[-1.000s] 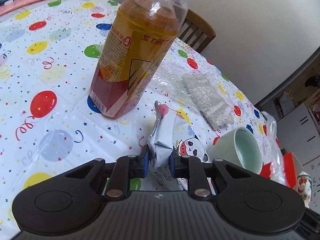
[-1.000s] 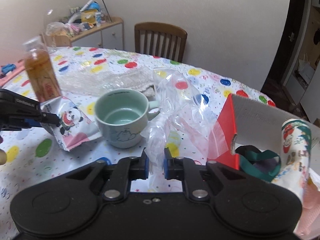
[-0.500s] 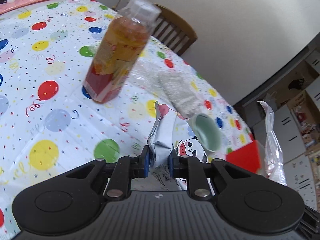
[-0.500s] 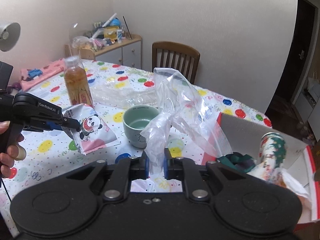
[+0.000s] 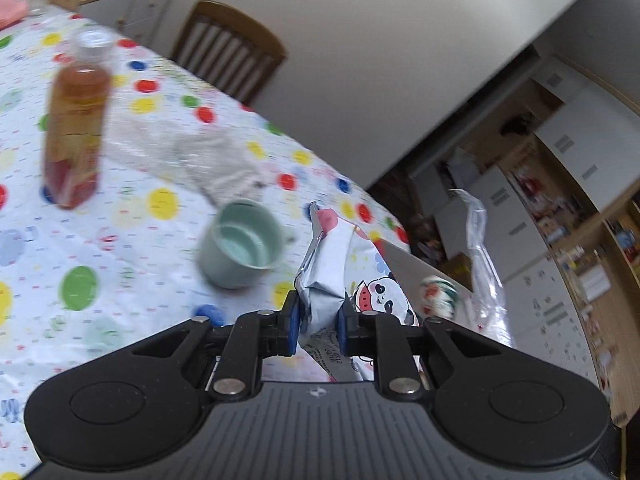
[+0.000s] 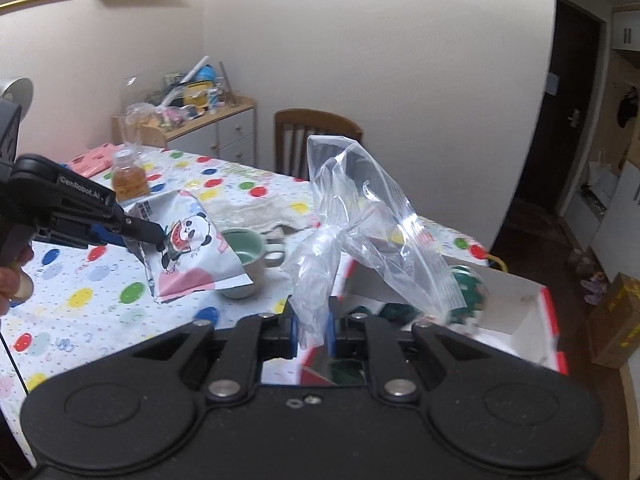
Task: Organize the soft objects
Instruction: 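Carry the snack bag and plastic bag with both grippers over the red box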
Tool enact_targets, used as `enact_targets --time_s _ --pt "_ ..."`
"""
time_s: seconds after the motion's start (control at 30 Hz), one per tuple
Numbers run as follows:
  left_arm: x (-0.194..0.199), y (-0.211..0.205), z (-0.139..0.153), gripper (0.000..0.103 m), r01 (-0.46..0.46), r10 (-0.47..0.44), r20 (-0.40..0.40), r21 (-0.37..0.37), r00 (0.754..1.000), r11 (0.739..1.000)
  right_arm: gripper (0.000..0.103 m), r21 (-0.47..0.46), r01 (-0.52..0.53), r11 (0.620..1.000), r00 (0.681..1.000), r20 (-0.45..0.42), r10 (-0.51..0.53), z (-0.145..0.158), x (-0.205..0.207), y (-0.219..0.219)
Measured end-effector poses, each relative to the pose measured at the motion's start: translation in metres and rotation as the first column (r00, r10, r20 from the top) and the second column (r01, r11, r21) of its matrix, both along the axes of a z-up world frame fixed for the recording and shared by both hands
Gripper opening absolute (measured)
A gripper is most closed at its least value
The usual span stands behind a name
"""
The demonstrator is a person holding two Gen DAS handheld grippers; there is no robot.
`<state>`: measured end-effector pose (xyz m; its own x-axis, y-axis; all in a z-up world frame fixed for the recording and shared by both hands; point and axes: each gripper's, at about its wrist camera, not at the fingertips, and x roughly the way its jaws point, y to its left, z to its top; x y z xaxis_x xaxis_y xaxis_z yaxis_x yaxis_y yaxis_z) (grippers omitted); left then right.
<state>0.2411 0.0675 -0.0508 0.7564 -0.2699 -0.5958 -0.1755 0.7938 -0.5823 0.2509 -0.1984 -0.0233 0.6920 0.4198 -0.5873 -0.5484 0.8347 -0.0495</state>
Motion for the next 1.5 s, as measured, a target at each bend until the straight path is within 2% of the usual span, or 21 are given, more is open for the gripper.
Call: enact_targets --time_s 0.2,0.4,0.5,0.63,0.83,0.97,1.07,1.37,1.5 --pt "0.023 -0.046 0.009 0.018 0.125 -0.126 0.012 0.032 0.992 0.992 0.012 -0.01 0.06 0.998 0.998 0.01 -0.06 -0.003 0.002 -0.035" --pt "0.051 -0.086 0.008 0.018 0.252 -0.25 -0.03 0.071 0.968 0.965 0.012 -0.02 0.116 0.993 0.993 0.001 -0.116 -0.012 0.007 -0.065" --pt "0.065 -0.102 0.009 0.018 0.302 -0.298 -0.052 0.116 0.953 0.946 0.012 -0.028 0.134 0.991 0.991 0.001 -0.134 -0.017 0.01 -0.077" --pt "0.084 -0.12 0.012 0.018 0.351 -0.344 -0.069 0.203 0.936 0.914 0.012 -0.042 0.152 0.988 0.988 -0.004 -0.152 -0.024 0.015 -0.092" --pt "0.117 -0.145 0.013 0.018 0.421 -0.402 -0.131 0.355 0.906 0.835 0.012 -0.073 0.165 0.984 0.986 -0.01 -0.166 -0.035 0.027 -0.102" --pt "0.14 -0.158 0.008 0.018 0.468 -0.433 -0.18 0.41 0.883 0.783 0.012 -0.086 0.169 0.982 0.985 -0.024 -0.171 -0.043 0.042 -0.107" --pt "0.155 -0.168 0.003 0.018 0.485 -0.443 -0.202 0.432 0.874 0.76 0.012 -0.099 0.165 0.981 0.985 -0.036 -0.169 -0.05 0.053 -0.108" --pt "0.183 -0.189 -0.02 0.018 0.492 -0.432 -0.237 0.414 0.87 0.766 0.012 -0.13 0.149 0.98 0.981 -0.102 -0.163 -0.07 0.082 -0.105" --pt "0.19 -0.191 -0.031 0.018 0.475 -0.408 -0.245 0.404 0.879 0.782 0.013 -0.144 0.139 0.98 0.979 -0.126 -0.157 -0.08 0.087 -0.102"
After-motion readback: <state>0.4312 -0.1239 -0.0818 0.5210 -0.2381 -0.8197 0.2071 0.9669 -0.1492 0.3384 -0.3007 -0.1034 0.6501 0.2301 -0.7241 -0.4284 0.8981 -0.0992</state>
